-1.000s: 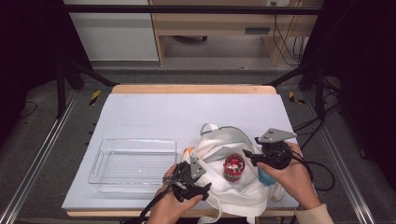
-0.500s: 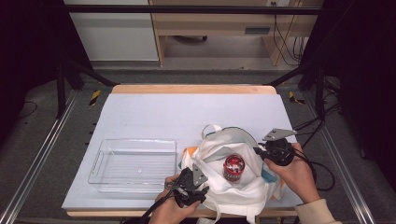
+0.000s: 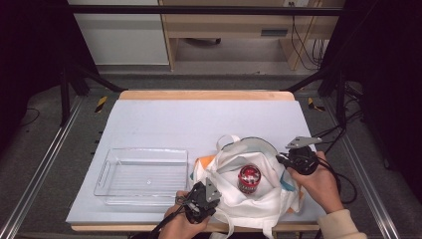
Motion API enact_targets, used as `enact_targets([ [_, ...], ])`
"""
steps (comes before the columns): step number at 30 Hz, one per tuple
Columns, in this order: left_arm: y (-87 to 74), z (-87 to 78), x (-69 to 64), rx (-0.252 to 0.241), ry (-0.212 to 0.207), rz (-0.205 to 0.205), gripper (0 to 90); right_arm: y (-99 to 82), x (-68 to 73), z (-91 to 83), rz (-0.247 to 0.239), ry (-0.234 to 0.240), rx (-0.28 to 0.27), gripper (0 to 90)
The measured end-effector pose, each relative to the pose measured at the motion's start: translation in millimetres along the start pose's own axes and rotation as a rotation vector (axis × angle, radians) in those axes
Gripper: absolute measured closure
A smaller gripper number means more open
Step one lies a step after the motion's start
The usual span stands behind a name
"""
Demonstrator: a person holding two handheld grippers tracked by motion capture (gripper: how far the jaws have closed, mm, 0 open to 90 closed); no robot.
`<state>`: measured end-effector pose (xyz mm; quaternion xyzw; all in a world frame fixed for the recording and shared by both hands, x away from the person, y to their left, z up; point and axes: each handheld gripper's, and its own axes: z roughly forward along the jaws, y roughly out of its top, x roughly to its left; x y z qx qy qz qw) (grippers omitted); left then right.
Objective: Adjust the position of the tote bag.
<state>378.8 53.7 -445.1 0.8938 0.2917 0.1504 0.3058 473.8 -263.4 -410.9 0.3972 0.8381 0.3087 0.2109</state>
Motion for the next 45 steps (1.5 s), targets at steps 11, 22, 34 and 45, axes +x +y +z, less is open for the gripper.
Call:
enact_targets([
  [11, -1.9, -1.4, -1.9, 0.011, 0.004, 0.024, 82.6, -7.1, -7.2, 5.2, 0.024, 0.003, 0.012, 82.2],
  [22, -4.6, -2.5, -1.6, 0.010, 0.003, 0.029, 85.0, -14.6, -14.7, 9.9, 0.052, 0.004, 0.009, 82.2],
  [34, -6.6, -3.6, -2.1, 0.023, 0.012, 0.043, 86.0, -25.8, -24.3, 19.3, 0.089, 0.008, 0.031, 82.4],
  [45, -8.5, -3.7, -1.5, 0.018, 0.006, 0.036, 86.1, -31.7, -32.7, 28.1, 0.116, 0.007, 0.050, 82.5],
])
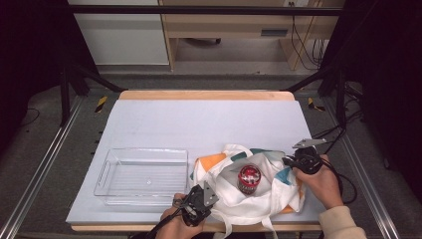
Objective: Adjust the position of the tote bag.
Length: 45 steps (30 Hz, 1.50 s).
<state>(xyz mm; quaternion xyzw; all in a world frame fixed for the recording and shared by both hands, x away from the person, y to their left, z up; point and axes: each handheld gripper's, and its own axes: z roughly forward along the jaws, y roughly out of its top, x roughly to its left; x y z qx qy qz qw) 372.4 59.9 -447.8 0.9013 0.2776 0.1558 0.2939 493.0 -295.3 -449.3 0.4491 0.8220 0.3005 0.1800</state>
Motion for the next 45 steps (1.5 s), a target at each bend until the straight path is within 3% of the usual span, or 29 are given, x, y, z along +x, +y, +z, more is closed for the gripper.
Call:
enact_targets([
  [11, -1.4, -0.7, 0.8, 0.008, -0.006, 0.008, 86.2, -2.2, -2.8, 5.2, 0.008, 0.000, 0.011, 82.4],
  [18, -3.0, -1.3, 0.4, 0.003, -0.005, 0.018, 86.1, -2.9, -1.7, 7.7, -0.020, -0.019, 0.017, 82.2],
  [22, -3.3, -1.7, 1.3, -0.002, -0.010, 0.010, 86.0, -2.5, -0.8, 5.5, -0.001, -0.012, 0.007, 81.6],
  [24, -3.6, -1.7, 1.9, -0.010, -0.015, 0.002, 84.6, -3.1, -0.7, 0.5, 0.034, 0.008, -0.013, 77.9],
  [28, -3.3, -4.1, 2.5, -0.038, -0.009, -0.007, 72.5, -4.1, 0.6, -8.2, 0.072, 0.012, -0.056, 66.8],
  [33, -0.9, -12.3, 5.0, -0.076, -0.007, -0.034, 55.9, -2.3, 11.1, -24.9, 0.076, -0.025, -0.118, 47.1],
  [36, 3.2, -18.0, 3.6, -0.095, -0.010, -0.032, 53.6, -0.2, 16.5, -34.1, 0.079, -0.037, -0.141, 40.1],
  [40, 12.1, -27.5, 2.4, -0.117, -0.006, -0.024, 48.9, 2.9, 25.4, -48.2, 0.068, -0.032, -0.173, 39.0],
  [45, 30.8, -35.1, 8.5, -0.140, 0.008, -0.005, 48.7, 4.5, 40.6, -64.3, 0.038, -0.004, -0.218, 47.7],
])
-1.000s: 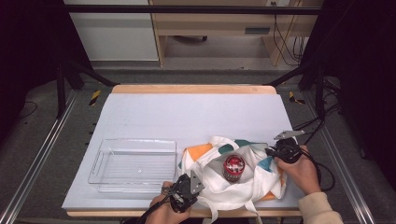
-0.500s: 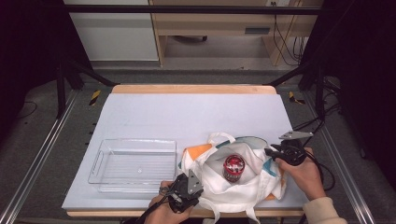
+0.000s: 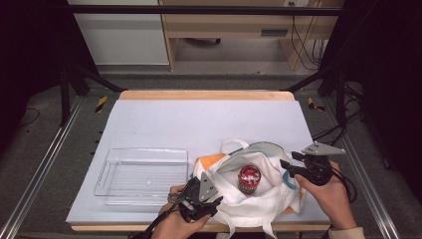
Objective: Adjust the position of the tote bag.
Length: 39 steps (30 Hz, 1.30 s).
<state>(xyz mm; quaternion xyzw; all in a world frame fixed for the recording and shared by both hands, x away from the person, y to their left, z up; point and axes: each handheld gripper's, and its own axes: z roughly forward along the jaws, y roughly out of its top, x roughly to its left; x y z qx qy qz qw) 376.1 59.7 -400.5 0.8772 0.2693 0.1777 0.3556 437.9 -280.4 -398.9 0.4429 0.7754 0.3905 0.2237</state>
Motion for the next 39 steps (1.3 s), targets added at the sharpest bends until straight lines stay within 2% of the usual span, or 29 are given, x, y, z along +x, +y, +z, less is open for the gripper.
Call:
enact_targets([
  [5, 25.3, 3.8, 16.0, -0.037, 0.040, -0.008, 48.7, 0.5, 16.9, -8.6, -0.048, 0.016, -0.019, 59.7],
  [7, 35.3, 9.5, 24.0, -0.032, 0.044, 0.007, 52.5, 1.1, 21.9, -10.9, -0.059, 0.026, -0.025, 64.5],
  [10, 45.0, 21.3, 31.5, -0.023, 0.057, 0.004, 56.4, 0.8, 29.7, -10.0, -0.087, 0.046, -0.013, 70.7],
  [13, 51.4, 36.1, 37.7, 0.024, 0.093, 0.034, 59.1, -1.7, 36.5, -6.1, -0.115, 0.067, 0.012, 75.0],
  [16, 53.5, 48.7, 46.0, 0.061, 0.095, 0.017, 65.3, -6.5, 42.2, -2.2, -0.134, 0.077, 0.047, 78.4],
  [24, 48.9, 69.6, 76.8, 0.142, 0.130, -0.056, 71.5, -15.3, 45.8, -0.4, -0.122, 0.101, 0.086, 80.7],
  [26, 46.9, 71.7, 82.6, 0.147, 0.119, -0.087, 71.2, -14.8, 47.4, 0.6, -0.127, 0.106, 0.097, 78.4],
  [29, 47.4, 70.4, 82.5, 0.129, 0.114, -0.092, 69.2, -11.3, 50.3, 1.9, -0.139, 0.111, 0.092, 70.9],
  [32, 47.6, 68.1, 81.4, 0.107, 0.098, -0.105, 63.3, -3.8, 54.7, 3.3, -0.141, 0.121, 0.091, 54.3],
  [36, 47.4, 56.6, 77.4, 0.056, 0.060, -0.122, 53.1, 6.9, 60.7, 5.1, -0.155, 0.124, 0.103, 41.5],
  [39, 47.2, 44.5, 75.5, 0.015, 0.056, -0.131, 44.3, 13.3, 64.1, 9.1, -0.163, 0.134, 0.117, 33.8],
])
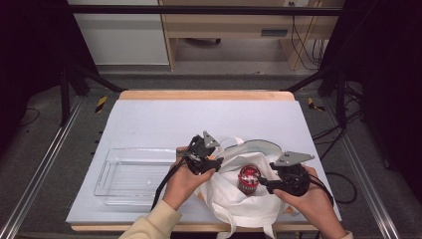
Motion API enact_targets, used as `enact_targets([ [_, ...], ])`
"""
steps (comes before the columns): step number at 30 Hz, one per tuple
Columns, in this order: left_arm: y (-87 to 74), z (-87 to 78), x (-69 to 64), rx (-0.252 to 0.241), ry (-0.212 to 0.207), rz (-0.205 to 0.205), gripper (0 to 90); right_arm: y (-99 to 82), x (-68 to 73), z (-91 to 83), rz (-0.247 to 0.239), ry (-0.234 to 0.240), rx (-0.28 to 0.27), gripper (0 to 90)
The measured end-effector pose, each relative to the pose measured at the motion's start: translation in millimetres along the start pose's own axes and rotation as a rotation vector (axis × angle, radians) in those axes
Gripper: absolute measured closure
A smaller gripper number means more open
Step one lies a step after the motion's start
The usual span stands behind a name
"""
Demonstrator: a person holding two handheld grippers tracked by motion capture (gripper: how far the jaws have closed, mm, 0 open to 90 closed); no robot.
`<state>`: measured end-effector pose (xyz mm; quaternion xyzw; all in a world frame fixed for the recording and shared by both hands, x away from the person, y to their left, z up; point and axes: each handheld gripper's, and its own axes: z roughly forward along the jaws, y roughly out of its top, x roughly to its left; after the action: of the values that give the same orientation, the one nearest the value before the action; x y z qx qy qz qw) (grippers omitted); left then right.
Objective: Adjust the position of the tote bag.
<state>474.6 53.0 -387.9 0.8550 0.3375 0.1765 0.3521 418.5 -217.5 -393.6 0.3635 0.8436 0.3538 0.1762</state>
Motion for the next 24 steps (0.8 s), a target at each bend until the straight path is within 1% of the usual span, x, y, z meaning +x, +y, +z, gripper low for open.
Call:
enact_targets([
  [3, -1.5, -12.8, 1.3, -0.030, 0.003, -0.001, 38.5, 9.0, 3.8, 6.6, -0.004, 0.003, 0.033, 28.5],
  [4, -2.7, -18.4, 2.1, -0.045, -0.001, -0.004, 36.8, 10.9, 5.0, 8.2, -0.007, 0.005, 0.035, 27.6],
  [6, -4.8, -26.1, 3.4, -0.058, -0.001, -0.003, 34.1, 15.7, 7.3, 12.8, -0.006, 0.014, 0.046, 24.9],
  [8, -8.6, -34.7, 4.4, -0.071, -0.030, -0.011, 32.2, 19.4, 8.6, 17.7, -0.005, 0.015, 0.060, 22.7],
  [10, -11.6, -41.1, 5.2, -0.081, -0.033, -0.008, 30.0, 22.6, 10.1, 22.4, 0.000, 0.019, 0.077, 21.7],
  [12, -15.7, -47.4, 7.4, -0.092, -0.030, -0.005, 28.7, 24.8, 12.3, 27.3, 0.001, 0.022, 0.090, 20.5],
  [15, -22.6, -53.7, 11.9, -0.088, -0.021, -0.001, 26.9, 27.0, 14.8, 34.3, 0.005, 0.041, 0.110, 17.6],
  [17, -27.4, -57.2, 14.1, -0.088, -0.015, 0.000, 25.9, 28.2, 15.6, 37.8, 0.009, 0.042, 0.130, 15.9],
  [20, -37.0, -62.2, 17.3, -0.089, -0.010, -0.002, 24.7, 29.8, 17.0, 42.9, 0.008, 0.046, 0.137, 15.5],
  [21, -38.8, -63.3, 18.1, -0.089, -0.004, 0.000, 24.4, 30.1, 17.0, 44.3, 0.005, 0.048, 0.145, 15.4],
  [22, -40.7, -64.4, 19.2, -0.088, 0.009, 0.001, 23.8, 30.4, 17.3, 45.6, 0.009, 0.048, 0.150, 15.3],
  [23, -42.0, -65.5, 20.9, -0.082, 0.022, 0.003, 22.6, 30.4, 17.0, 47.3, 0.002, 0.049, 0.153, 15.4],
  [24, -43.6, -66.2, 22.5, -0.090, 0.027, -0.005, 21.6, 30.4, 17.2, 48.7, 0.001, 0.049, 0.162, 15.6],
])
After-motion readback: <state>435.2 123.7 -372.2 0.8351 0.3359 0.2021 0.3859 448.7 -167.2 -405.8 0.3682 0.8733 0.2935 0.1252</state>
